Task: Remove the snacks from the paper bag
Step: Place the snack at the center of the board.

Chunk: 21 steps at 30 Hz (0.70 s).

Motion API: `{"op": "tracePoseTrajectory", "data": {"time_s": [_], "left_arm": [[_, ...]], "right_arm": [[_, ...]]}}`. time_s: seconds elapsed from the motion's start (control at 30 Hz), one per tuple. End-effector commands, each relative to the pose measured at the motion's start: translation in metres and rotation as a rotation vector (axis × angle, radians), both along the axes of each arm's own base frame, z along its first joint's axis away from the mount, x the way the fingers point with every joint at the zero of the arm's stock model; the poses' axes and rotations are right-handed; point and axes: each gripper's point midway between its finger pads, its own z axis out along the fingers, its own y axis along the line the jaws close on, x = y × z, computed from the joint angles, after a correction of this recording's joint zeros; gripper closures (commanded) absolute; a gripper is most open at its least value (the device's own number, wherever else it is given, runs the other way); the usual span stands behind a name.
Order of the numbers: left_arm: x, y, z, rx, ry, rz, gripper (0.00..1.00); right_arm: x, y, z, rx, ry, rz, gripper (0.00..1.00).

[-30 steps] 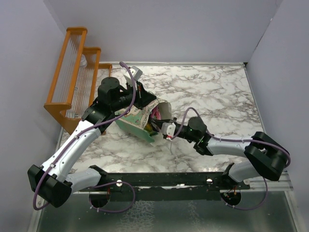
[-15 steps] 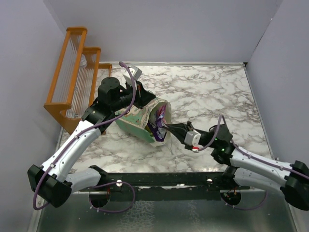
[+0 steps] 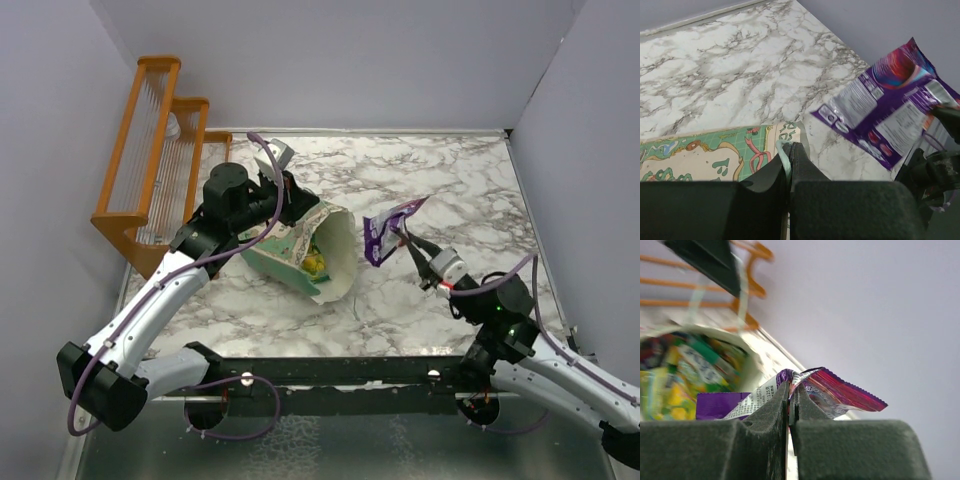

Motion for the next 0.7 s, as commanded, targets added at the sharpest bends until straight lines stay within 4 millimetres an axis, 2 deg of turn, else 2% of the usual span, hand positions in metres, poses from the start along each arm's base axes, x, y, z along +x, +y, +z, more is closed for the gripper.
{"op": "tracePoseTrajectory", "data": {"time_s": [0.0,0.1,0.2,0.37,0.53,0.67], "left_arm": [[0.001,0.005,0.008,0.003,-0.075,0.018,1.00],[0.002,0.007,0.006,0.013,-0.094,0.030,1.00],[0.003,0.010,0.006,0.008,-0.101,0.043,1.00],[0.000,0.012,-0.003,0.010,-0.094,0.045,1.00],[-0.001,0.016,-0.005,0.026,-0.103,0.061,1.00],[-0.002,0.020,-0.006,0.030,-0.108,0.067,1.00]], "right_arm": [[0.055,-0.058,-0.021,0.115,0.146,-0.463,0.99],[0.074,-0.068,-0.036,0.154,0.137,-0.587,0.99],[0.101,-0.080,-0.049,0.185,0.158,-0.625,0.99],[0.153,-0.111,-0.077,0.366,0.314,-0.559,0.99],[0.195,-0.133,-0.072,0.423,0.236,-0.555,0.99],[0.237,-0.141,-0.080,0.497,0.262,-0.503,0.99]]}}
